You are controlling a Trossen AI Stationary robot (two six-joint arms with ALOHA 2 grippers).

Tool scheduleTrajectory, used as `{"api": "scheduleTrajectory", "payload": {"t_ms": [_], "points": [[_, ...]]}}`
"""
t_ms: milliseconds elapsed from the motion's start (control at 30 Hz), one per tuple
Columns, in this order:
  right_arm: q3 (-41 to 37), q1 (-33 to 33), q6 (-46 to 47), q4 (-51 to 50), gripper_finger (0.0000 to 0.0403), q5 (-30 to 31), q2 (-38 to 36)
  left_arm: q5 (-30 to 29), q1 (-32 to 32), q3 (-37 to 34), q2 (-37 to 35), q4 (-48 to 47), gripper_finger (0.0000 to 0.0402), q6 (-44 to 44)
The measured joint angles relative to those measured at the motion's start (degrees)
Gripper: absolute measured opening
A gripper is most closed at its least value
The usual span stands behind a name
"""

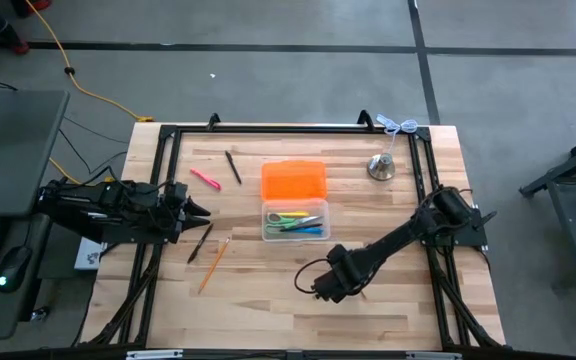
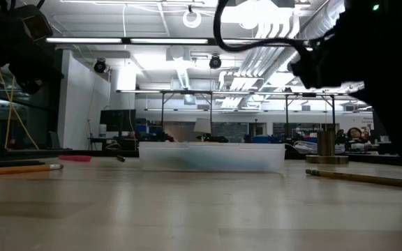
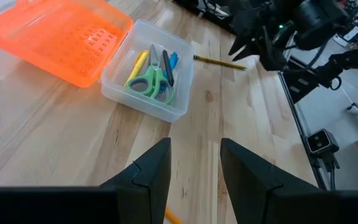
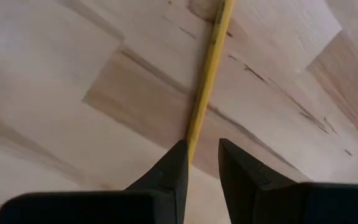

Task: Pick & place school supplies into a supply box
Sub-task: Put the yellow pencil into the orange supply box

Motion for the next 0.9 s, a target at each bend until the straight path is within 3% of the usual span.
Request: {"api": "scheduleTrajectory", "payload": {"t_ms": [200,900], "points": [[-3.1,-1.0,-1.2,5.4,0.0067,-0.4,-0.1,0.0,0.0,0.0,0.0,0.0,0.017,-1.1],[-6.2,-4.0,-6.1,9.3,0.0067,-1.0,-0.3,0.0,0.0,0.0,0.0,0.0,0.017,-1.3]]}}
